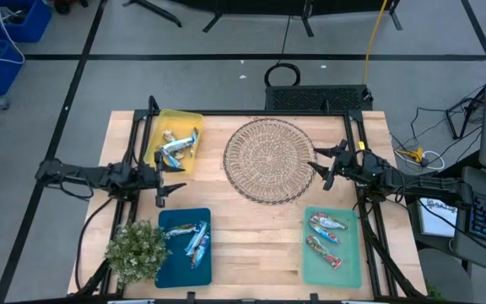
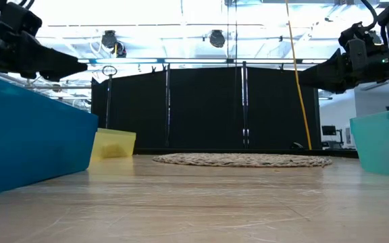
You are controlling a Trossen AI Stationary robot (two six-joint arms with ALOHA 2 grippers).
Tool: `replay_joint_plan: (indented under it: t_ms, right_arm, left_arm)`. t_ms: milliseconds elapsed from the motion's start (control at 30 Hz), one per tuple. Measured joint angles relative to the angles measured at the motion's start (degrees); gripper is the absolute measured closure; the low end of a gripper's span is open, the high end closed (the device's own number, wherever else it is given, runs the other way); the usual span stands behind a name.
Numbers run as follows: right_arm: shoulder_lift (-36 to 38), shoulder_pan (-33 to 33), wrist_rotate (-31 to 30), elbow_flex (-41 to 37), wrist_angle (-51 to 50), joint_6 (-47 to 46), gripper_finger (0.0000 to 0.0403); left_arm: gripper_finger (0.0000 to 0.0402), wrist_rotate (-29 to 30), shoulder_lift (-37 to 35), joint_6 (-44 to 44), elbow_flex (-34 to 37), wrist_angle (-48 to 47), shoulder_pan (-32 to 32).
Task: Pick and place Granola Bars by type
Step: Return to Home Position
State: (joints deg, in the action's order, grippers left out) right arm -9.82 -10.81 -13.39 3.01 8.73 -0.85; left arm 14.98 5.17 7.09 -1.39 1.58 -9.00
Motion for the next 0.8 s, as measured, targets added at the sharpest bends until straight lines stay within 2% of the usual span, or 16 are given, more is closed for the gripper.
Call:
replay_joint_plan:
  t_ms: [200,367,500,633,800]
  right_arm:
    - [0.0,0.02,0.0,0.0,0.0,-0.01,0.0156]
    - [0.02,0.01,0.01,0.0,0.0,-0.01,0.0156]
    - [0.02,0.02,0.0,0.0,-0.02,-0.02,0.0156]
    - [0.01,0.0,0.02,0.0,-0.02,0.0,0.0156]
    - [0.0,0.02,0.0,0.0,-0.02,-0.02,0.0156]
  left_arm:
    - [0.0176,-0.57,-0.28,0.24,-0.06,-0.42,3.33]
    - [0.0176,-6.54,-1.55,-0.06,-0.19,-1.76,6.03]
    - [0.0176,-7.86,-1.88,-0.13,-0.19,-2.08,8.45]
    - [0.0176,-14.73,-1.86,-0.07,-0.19,-3.14,10.8]
    - [0.0176,-15.42,-1.86,-2.7,-0.19,-3.19,13.31]
